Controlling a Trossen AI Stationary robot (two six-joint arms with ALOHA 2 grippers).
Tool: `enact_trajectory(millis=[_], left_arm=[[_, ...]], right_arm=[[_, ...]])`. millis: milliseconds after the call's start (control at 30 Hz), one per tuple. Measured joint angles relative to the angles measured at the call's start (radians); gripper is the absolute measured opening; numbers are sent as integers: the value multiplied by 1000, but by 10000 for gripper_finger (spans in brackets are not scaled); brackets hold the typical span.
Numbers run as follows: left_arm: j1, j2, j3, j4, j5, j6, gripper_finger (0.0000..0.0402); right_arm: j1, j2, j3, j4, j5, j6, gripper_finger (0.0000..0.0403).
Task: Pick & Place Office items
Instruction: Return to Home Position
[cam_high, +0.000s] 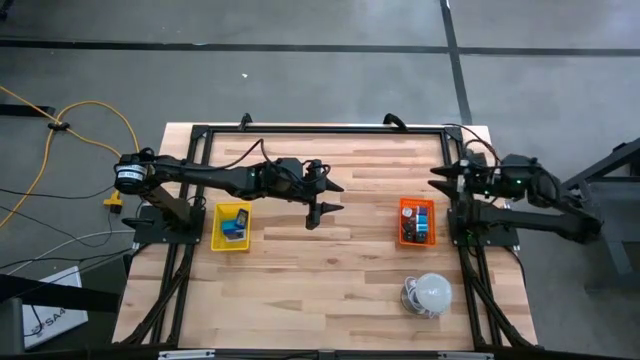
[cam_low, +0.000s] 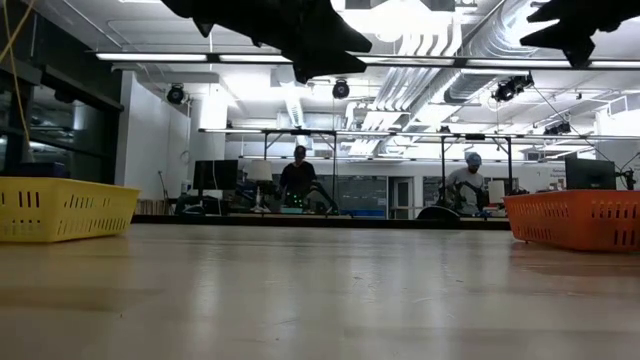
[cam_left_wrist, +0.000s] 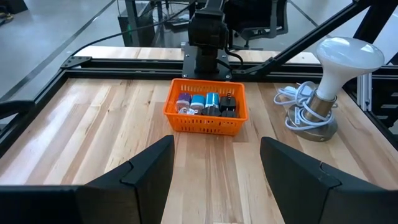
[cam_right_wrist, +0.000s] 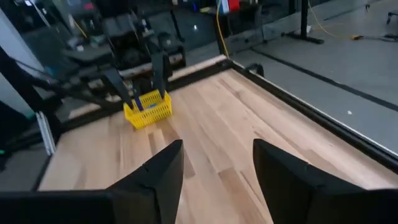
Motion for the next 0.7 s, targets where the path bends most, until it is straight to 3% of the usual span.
enact_trajectory(millis=[167,433,700], left_arm=[[0,0,0,1,0,0,232],[0,0,0,3,0,0,232],[0,0,0,8,0,0,232]], right_arm=[[2,-85,-11,21,16,-1,179],[2,-237,-179,136,47,63,179],[2,-239,-343,414,-109,61,179]])
